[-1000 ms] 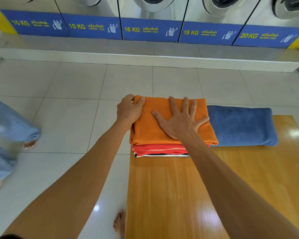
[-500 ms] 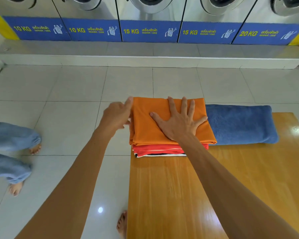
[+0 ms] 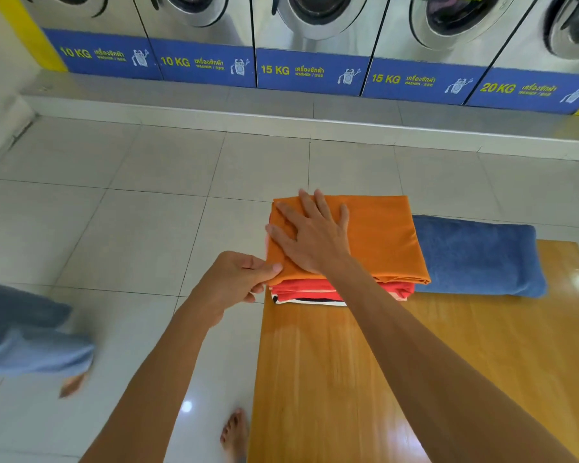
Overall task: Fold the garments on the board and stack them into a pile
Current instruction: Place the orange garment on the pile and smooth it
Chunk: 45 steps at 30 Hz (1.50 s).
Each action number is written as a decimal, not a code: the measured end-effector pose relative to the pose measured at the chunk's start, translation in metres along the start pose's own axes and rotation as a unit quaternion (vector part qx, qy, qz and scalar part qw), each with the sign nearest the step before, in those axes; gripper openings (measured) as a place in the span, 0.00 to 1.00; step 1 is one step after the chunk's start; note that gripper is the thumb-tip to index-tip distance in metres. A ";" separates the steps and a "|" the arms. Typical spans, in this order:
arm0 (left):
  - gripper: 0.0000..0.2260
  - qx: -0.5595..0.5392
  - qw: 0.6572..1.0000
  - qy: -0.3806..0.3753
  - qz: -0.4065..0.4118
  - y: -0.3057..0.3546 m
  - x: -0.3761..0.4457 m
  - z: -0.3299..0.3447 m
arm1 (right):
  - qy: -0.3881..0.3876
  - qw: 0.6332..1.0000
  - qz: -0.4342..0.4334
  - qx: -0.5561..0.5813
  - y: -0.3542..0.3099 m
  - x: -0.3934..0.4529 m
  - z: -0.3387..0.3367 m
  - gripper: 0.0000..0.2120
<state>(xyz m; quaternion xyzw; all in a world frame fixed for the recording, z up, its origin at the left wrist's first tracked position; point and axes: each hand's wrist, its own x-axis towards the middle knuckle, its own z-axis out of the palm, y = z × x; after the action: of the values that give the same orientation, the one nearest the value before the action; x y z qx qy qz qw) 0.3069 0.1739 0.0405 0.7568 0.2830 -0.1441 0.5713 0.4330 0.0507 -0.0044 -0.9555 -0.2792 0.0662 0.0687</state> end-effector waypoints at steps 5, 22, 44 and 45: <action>0.09 0.108 0.977 0.178 0.048 0.004 0.000 0.012 | 0.027 0.993 0.017 0.111 0.004 -0.003 -0.018 0.29; 0.29 0.514 0.819 0.072 0.243 0.056 0.077 0.153 | 0.099 0.842 0.332 0.414 0.132 -0.143 -0.033 0.20; 0.30 0.502 0.824 0.078 0.249 0.051 0.066 0.143 | 0.128 0.951 0.257 0.112 0.154 -0.023 -0.059 0.11; 0.28 0.486 0.832 0.093 0.250 0.051 0.065 0.140 | 0.168 0.957 0.218 0.092 0.144 -0.023 -0.059 0.13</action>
<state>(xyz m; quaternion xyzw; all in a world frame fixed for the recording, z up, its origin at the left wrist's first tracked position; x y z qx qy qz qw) 0.4039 0.0490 0.0024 0.9917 0.0293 -0.0441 0.1171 0.4986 -0.0877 0.0314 -0.9800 -0.0409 -0.0570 0.1860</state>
